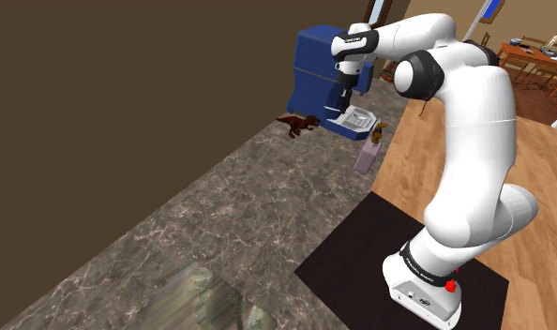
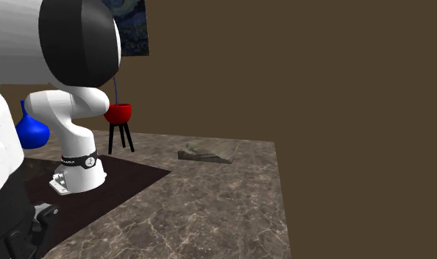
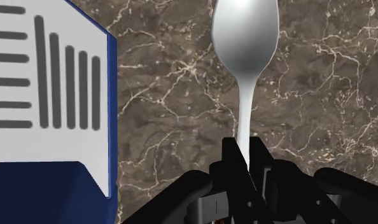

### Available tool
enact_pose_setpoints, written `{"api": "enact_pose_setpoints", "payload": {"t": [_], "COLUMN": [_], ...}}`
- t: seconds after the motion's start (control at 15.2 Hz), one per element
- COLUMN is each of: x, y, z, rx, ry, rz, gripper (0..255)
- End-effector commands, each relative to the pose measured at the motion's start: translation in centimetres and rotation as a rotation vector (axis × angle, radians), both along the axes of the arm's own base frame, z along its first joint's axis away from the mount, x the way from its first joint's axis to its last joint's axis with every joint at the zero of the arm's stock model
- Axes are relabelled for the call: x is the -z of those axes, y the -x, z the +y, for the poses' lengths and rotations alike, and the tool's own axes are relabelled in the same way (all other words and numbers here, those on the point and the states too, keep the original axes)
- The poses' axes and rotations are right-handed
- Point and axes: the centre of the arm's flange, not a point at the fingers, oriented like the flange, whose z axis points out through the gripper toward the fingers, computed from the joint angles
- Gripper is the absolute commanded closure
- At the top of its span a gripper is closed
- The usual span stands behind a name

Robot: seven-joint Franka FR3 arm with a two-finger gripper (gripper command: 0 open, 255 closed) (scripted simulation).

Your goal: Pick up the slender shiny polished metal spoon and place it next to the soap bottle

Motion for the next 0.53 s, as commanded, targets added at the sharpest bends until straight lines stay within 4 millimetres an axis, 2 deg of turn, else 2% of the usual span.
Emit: {"api": "enact_pose_setpoints", "payload": {"t": [0.0,0.46], "x": [-1.0,-4.7], "y": [0.0,0.0], "z": [0.1,0.1], "rx": [0.0,0.0], "ry": [0.0,0.0], "rz": [0.001,0.001], "gripper": [255,255]}}
